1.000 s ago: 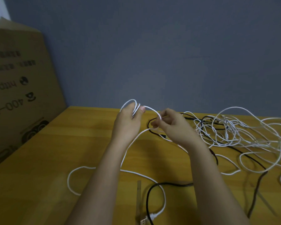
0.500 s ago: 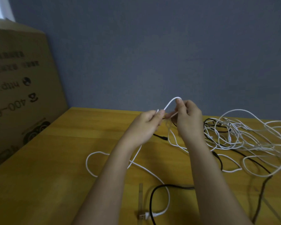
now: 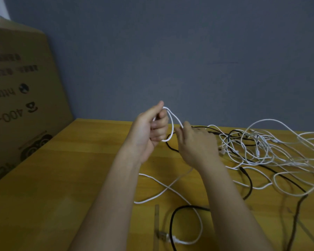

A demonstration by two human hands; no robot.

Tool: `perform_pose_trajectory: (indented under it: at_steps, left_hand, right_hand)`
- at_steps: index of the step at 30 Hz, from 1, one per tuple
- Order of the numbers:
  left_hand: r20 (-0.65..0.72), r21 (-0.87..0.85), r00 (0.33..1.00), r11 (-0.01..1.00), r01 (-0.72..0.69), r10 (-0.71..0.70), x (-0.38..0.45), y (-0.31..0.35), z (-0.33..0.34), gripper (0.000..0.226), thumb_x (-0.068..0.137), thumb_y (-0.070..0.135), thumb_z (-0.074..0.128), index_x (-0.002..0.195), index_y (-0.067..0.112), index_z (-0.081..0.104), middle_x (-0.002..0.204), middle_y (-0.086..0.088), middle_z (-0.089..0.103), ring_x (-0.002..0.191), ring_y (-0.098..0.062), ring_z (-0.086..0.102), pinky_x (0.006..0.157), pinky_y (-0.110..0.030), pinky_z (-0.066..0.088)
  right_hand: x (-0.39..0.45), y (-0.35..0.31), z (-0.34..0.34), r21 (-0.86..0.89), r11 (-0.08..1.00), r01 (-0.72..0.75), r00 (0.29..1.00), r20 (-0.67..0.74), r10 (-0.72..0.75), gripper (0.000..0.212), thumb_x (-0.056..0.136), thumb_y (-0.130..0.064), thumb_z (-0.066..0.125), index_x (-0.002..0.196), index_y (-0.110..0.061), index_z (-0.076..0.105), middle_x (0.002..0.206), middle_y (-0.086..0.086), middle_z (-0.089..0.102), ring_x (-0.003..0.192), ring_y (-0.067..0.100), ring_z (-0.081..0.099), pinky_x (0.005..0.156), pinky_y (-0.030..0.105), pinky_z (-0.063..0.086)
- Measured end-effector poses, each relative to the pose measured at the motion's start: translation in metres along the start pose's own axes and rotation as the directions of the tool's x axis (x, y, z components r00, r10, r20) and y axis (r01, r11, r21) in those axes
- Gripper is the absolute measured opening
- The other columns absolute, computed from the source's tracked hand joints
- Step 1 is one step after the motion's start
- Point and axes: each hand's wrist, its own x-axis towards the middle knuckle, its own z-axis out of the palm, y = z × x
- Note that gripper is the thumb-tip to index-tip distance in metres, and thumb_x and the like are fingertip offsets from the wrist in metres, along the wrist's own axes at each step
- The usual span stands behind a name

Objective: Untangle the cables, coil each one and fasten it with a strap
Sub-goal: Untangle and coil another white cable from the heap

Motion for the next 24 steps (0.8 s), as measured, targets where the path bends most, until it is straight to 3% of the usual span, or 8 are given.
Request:
perform_pose_trajectory:
  at_steps: [4, 8, 11, 14, 17, 19, 21, 24]
  left_hand:
    - [-0.101, -0.129, 0.989, 0.984, -0.125, 0.112, 0.003, 0.001, -0.004, 0.032, 0.102, 0.020, 0.030, 0.075, 0.014, 0.045, 0.049, 0.009, 0.031, 0.035, -0.001, 0.022, 0.035, -0.014, 0.017]
    - [-0.316, -0.143, 0.918, 0.944, -0.298, 0.242, 0.006, 0.005, -0.016, 0.032, 0.105, 0.020, 0.029, 0.078, 0.015, 0.046, 0.048, 0.011, 0.036, 0.035, -0.002, 0.024, 0.036, -0.013, 0.023]
    - [-0.439, -0.136, 0.853, 0.917, -0.374, 0.283, 0.007, 0.010, -0.032, 0.032, 0.105, 0.020, 0.030, 0.078, 0.016, 0.046, 0.049, 0.011, 0.037, 0.037, -0.002, 0.025, 0.037, -0.014, 0.023]
    - [-0.475, -0.073, 0.832, 0.929, -0.363, 0.288, 0.007, 0.005, -0.036, 0.032, 0.105, 0.021, 0.030, 0.078, 0.016, 0.046, 0.050, 0.011, 0.037, 0.039, -0.003, 0.024, 0.039, -0.014, 0.024]
    - [-0.401, -0.029, 0.875, 0.951, -0.308, 0.271, 0.008, 0.000, -0.030, 0.033, 0.106, 0.023, 0.030, 0.078, 0.015, 0.046, 0.050, 0.011, 0.038, 0.040, -0.004, 0.027, 0.040, -0.014, 0.026]
    - [-0.301, 0.016, 0.924, 0.970, -0.242, 0.236, 0.006, -0.002, -0.023, 0.033, 0.105, 0.024, 0.031, 0.077, 0.014, 0.046, 0.050, 0.010, 0.037, 0.040, -0.005, 0.029, 0.041, -0.015, 0.028]
    - [-0.196, 0.076, 0.961, 0.980, -0.183, 0.195, 0.002, -0.001, -0.014, 0.032, 0.105, 0.024, 0.032, 0.078, 0.014, 0.047, 0.048, 0.010, 0.035, 0.039, -0.005, 0.030, 0.041, -0.015, 0.028]
    - [-0.102, 0.050, 0.979, 0.983, -0.174, 0.178, -0.001, 0.001, -0.004, 0.032, 0.104, 0.025, 0.032, 0.079, 0.014, 0.048, 0.046, 0.011, 0.033, 0.036, -0.004, 0.029, 0.040, -0.015, 0.029]
  right_hand:
    - [-0.004, -0.006, 0.006, 0.168, 0.969, 0.183, 0.982, 0.004, -0.187, 0.023, 0.091, -0.016, 0.044, 0.114, -0.015, 0.045, 0.089, 0.002, 0.057, 0.095, 0.030, 0.051, 0.074, 0.038, 0.028]
    - [0.000, 0.006, 0.009, 0.577, 0.816, -0.013, 0.999, 0.050, -0.019, 0.006, 0.094, -0.020, 0.051, 0.090, -0.023, 0.054, 0.071, -0.007, 0.053, 0.065, 0.011, 0.049, 0.056, 0.029, 0.034]
    - [0.000, 0.019, 0.010, 0.738, 0.664, -0.124, 0.991, 0.122, 0.049, 0.010, 0.096, -0.026, 0.055, 0.090, -0.022, 0.061, 0.073, 0.003, 0.060, 0.067, 0.013, 0.056, 0.061, 0.031, 0.045]
    - [0.000, 0.021, 0.009, 0.802, 0.590, -0.092, 0.996, 0.069, 0.061, 0.020, 0.098, -0.029, 0.050, 0.091, -0.017, 0.064, 0.067, 0.006, 0.052, 0.062, 0.009, 0.051, 0.062, 0.028, 0.040]
    - [0.000, 0.016, 0.004, 0.847, 0.531, -0.007, 0.986, -0.082, 0.145, 0.031, 0.102, -0.035, 0.037, 0.094, -0.020, 0.063, 0.063, 0.018, 0.043, 0.057, 0.026, 0.041, 0.058, 0.033, 0.037]
    - [0.002, 0.014, 0.001, 0.772, 0.635, 0.013, 0.962, -0.182, 0.202, 0.033, 0.103, -0.037, 0.033, 0.102, -0.021, 0.061, 0.054, 0.001, 0.038, 0.049, 0.017, 0.036, 0.051, 0.031, 0.029]
    - [0.005, 0.013, -0.003, 0.476, 0.879, -0.033, 0.963, -0.220, 0.156, 0.030, 0.103, -0.034, 0.033, 0.114, -0.020, 0.058, 0.060, -0.004, 0.046, 0.054, 0.021, 0.044, 0.050, 0.030, 0.023]
    - [0.003, 0.006, -0.003, 0.041, 0.999, 0.004, 0.999, -0.037, -0.002, 0.024, 0.101, -0.025, 0.039, 0.118, -0.030, 0.055, 0.093, 0.003, 0.065, 0.085, 0.032, 0.059, 0.058, 0.030, 0.027]
